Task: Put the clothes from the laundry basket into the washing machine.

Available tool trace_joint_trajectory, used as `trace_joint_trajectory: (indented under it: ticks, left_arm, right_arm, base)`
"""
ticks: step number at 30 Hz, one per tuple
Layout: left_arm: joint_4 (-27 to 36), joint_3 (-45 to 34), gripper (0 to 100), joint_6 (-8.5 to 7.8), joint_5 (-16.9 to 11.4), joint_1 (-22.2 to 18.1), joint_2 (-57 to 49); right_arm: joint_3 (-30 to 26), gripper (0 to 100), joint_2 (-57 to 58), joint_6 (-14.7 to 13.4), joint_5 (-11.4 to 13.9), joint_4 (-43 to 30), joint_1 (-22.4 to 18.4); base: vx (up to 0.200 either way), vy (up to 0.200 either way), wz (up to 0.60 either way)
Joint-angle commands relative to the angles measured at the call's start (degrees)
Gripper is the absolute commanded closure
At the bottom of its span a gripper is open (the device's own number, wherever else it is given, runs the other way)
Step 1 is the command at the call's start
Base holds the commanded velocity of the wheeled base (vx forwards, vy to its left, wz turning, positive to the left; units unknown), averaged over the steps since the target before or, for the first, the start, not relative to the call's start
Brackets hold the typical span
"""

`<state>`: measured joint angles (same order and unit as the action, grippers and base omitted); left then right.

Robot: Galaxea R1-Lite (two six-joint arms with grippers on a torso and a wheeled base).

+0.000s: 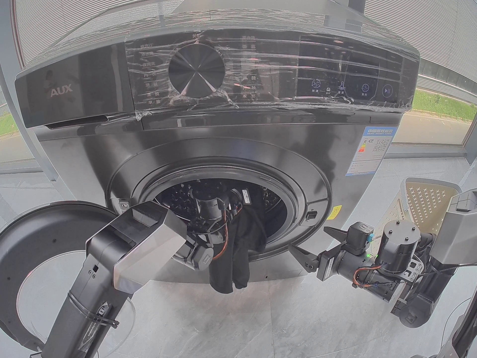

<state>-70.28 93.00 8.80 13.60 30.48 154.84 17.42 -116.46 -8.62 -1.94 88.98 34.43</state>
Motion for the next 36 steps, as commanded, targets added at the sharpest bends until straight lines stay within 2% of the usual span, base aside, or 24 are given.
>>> trace_joint_trajectory:
  ticks: [1, 6, 9, 19, 20, 25, 30, 31, 36]
  left_arm:
    - [9.02, 17.3, 100, -2.47, 1.69, -2.35, 8.54]
    - [12.8, 21.59, 100, -2.47, 1.95, -4.11, 8.63]
    - [14.12, 21.59, 100, -2.47, 1.95, -4.81, 8.19]
    - [13.68, 21.59, 100, -2.83, 2.04, -5.25, 7.93]
    - [13.59, 21.59, 0, -2.91, 2.04, -5.25, 7.84]
    - [13.24, 21.52, 0, -2.83, 2.04, -5.25, 5.12]
    - [13.85, 12.12, 0, -3.62, 1.51, -4.81, -1.12]
    - [14.47, 7.63, 0, -3.79, 0.81, -4.46, -3.94]
    - [17.19, -3.44, 0, -3.97, -3.15, -2.53, -10.35]
  right_arm:
    - [0.07, 0, -0.17, 0.01, 0.09, 0.41, -0.06]
    - [0.33, 0, -0.26, 0.01, 0.09, 0.41, -0.32]
    - [0.25, 0, -0.26, 0.01, 0.09, 0.41, -0.24]
    - [0.25, 0, -0.35, 0.01, 0.09, 0.41, 0.03]
    - [0.25, 0, -0.35, 0.01, 0.09, 0.41, 0.03]
    - [0.51, 0, -0.97, 0.01, 0.09, 0.41, -0.32]
    - [0.6, 0, -0.97, 0.01, 0.09, 0.41, -0.5]
    - [0.6, 0, -0.97, 0.01, 0.09, 0.41, -0.5]
    - [0.51, 0, -0.97, 0.01, 0.09, 0.41, -0.5]
  base:
    - [0.0, 0.0, 0.0]
    - [0.0, 0.0, 0.0]
    - [0.0, 0.0, 0.0]
    - [0.0, 0.0, 0.0]
    - [0.0, 0.0, 0.0]
    - [0.0, 0.0, 0.0]
    - [0.0, 0.0, 0.0]
    - [0.0, 0.0, 0.0]
    - [0.0, 0.0, 0.0]
